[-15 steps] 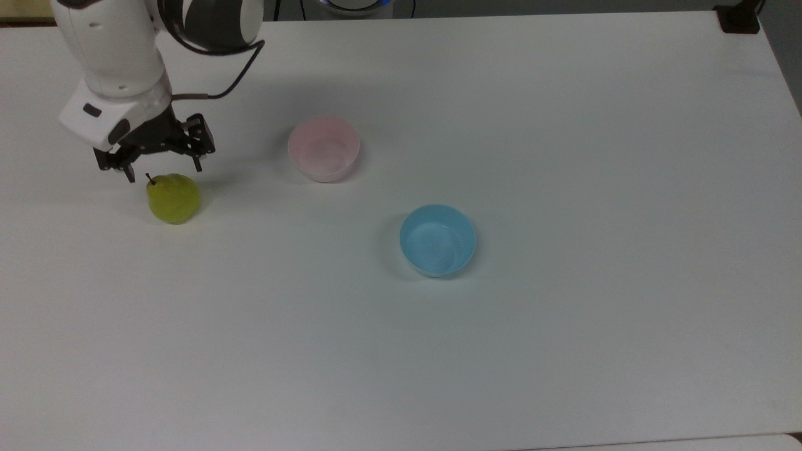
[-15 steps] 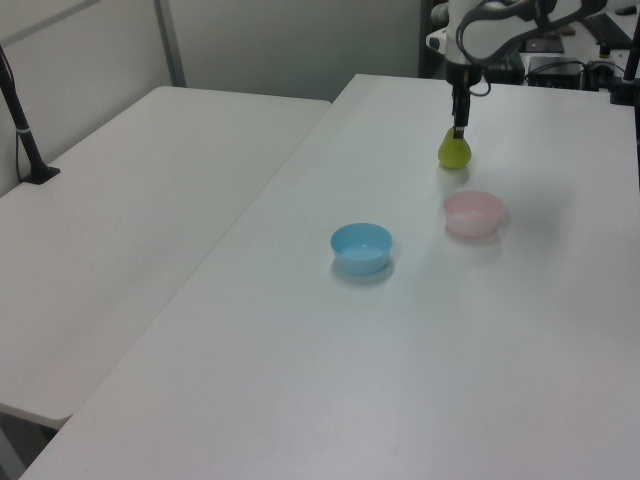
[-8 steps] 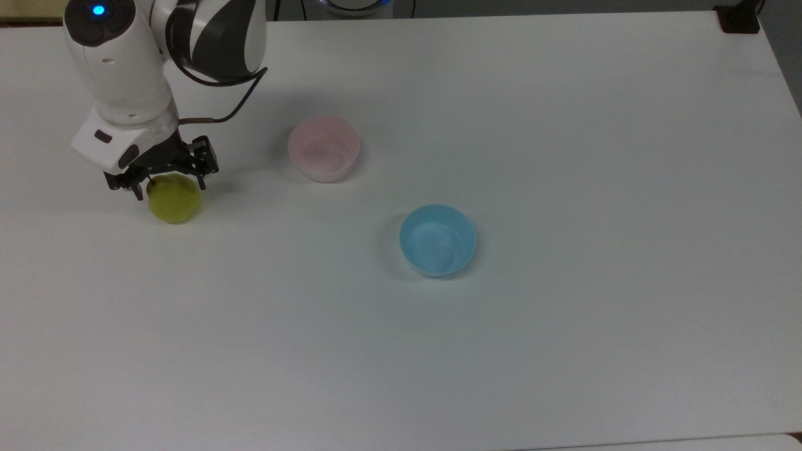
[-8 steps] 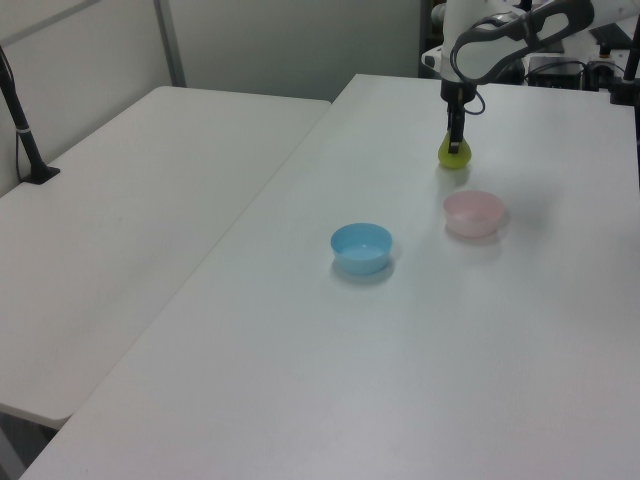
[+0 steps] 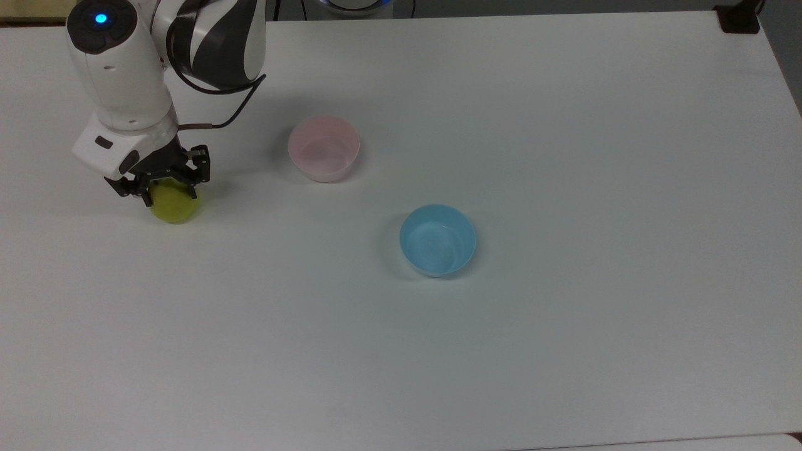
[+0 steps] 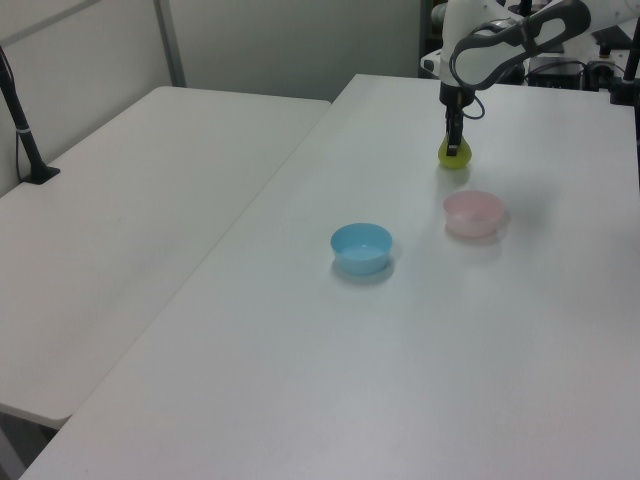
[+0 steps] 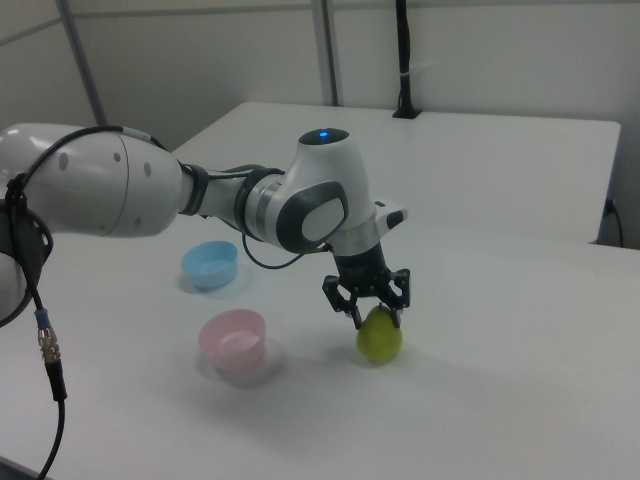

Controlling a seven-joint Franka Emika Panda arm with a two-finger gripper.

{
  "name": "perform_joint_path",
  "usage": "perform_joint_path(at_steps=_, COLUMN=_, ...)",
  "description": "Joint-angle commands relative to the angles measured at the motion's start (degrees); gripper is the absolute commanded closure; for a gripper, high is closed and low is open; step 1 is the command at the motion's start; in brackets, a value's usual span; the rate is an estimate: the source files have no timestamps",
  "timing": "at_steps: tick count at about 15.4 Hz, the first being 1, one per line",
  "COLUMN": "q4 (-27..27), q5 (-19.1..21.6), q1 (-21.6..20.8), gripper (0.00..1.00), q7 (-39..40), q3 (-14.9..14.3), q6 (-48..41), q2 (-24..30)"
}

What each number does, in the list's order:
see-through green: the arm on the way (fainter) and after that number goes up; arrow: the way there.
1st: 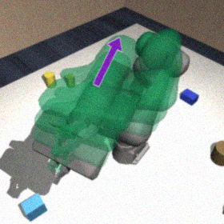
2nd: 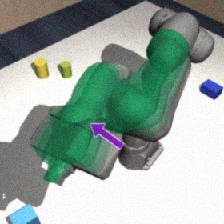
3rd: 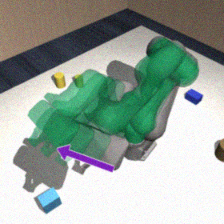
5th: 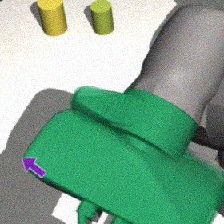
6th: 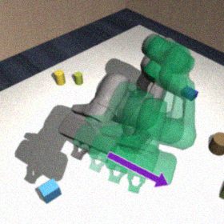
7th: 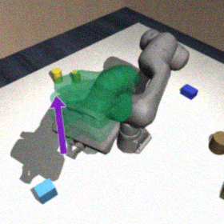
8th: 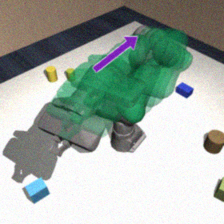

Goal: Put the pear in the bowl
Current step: 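Close the gripper around the green pear, then lift the pear and carry it over the pink bowl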

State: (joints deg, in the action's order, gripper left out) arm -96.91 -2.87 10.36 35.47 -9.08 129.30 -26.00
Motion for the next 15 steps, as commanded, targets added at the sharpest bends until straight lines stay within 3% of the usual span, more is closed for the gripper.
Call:
perform_joint_path(at_steps=1, q4=-0.7, q5=0.9, q1=-0.2, gripper=1.00, q7=1.1, q3=-0.4, q6=-5.0, q2=4.3)
perform_joint_path(at_steps=6, q4=1.8, q5=1.1, q1=-2.0, gripper=1.00, q7=-4.4, q3=1.0, q6=-15.1, q2=10.2)
perform_joint_path(at_steps=10, q4=2.3, q5=1.1, q1=-6.0, gripper=1.00, q7=-14.4, q3=1.9, q6=-23.4, q2=16.4)
perform_joint_path(at_steps=15, q4=2.5, q5=1.2, q1=-6.8, gripper=1.00, q7=-25.2, q3=7.6, q6=-29.5, q2=21.2)
